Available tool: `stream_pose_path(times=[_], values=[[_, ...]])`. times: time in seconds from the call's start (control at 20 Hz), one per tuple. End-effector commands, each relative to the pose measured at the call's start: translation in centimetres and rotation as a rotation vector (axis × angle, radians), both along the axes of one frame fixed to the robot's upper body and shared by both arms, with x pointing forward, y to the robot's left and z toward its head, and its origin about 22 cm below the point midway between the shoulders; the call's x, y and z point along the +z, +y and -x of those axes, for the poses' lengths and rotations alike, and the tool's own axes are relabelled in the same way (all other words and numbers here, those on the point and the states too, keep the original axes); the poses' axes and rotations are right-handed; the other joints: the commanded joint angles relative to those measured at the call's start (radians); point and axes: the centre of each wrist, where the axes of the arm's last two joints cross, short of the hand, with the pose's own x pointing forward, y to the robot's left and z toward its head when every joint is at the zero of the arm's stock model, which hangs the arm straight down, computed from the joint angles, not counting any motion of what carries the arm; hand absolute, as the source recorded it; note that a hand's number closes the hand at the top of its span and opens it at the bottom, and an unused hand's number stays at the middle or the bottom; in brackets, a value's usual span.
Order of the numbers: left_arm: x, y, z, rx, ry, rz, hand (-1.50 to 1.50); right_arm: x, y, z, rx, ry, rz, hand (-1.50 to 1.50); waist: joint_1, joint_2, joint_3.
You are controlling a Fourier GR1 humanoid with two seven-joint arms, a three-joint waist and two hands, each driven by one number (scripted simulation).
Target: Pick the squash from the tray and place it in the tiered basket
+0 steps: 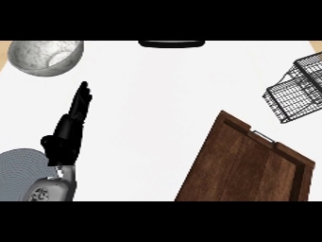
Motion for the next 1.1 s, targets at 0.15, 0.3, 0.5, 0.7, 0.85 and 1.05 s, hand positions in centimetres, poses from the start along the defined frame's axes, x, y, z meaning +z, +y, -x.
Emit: stream_pose_path(times=[0.15,0.3,0.5,0.7,0.85,1.05], values=[[0.8,-0.1,-1.4,-0.001,0.01,-0.005,0.0,2.8,1.9,-2.8,0.017,0.023,-0.155,1.5,0.008,0.002,0.0],[-0.4,-0.8,0.2,-0.005,-0.015,-0.003,0.0,1.7,0.4,-5.2,-0.011,-0.017,-0.154,1.5,0.012,0.004,0.001],[-0.1,-1.0,0.5,-0.007,-0.024,-0.01,0.0,3.3,-0.5,-7.7,-0.052,-0.047,-0.132,1.5,0.018,0.005,0.001],[0.6,-1.0,-0.2,-0.007,-0.014,-0.014,0.0,0.6,-0.8,-10.6,-0.077,-0.047,-0.091,1.5,0.018,0.006,0.001],[1.3,-1.2,-0.9,-0.026,-0.021,0.013,0.0,-0.2,-1.7,-12.4,-0.08,-0.058,-0.049,1.5,0.022,0.008,0.002],[1.5,-0.4,-1.4,-0.006,-0.019,-0.006,0.0,-0.1,-2.0,-13.9,-0.093,-0.055,-0.012,1.5,0.02,0.007,0.001]])
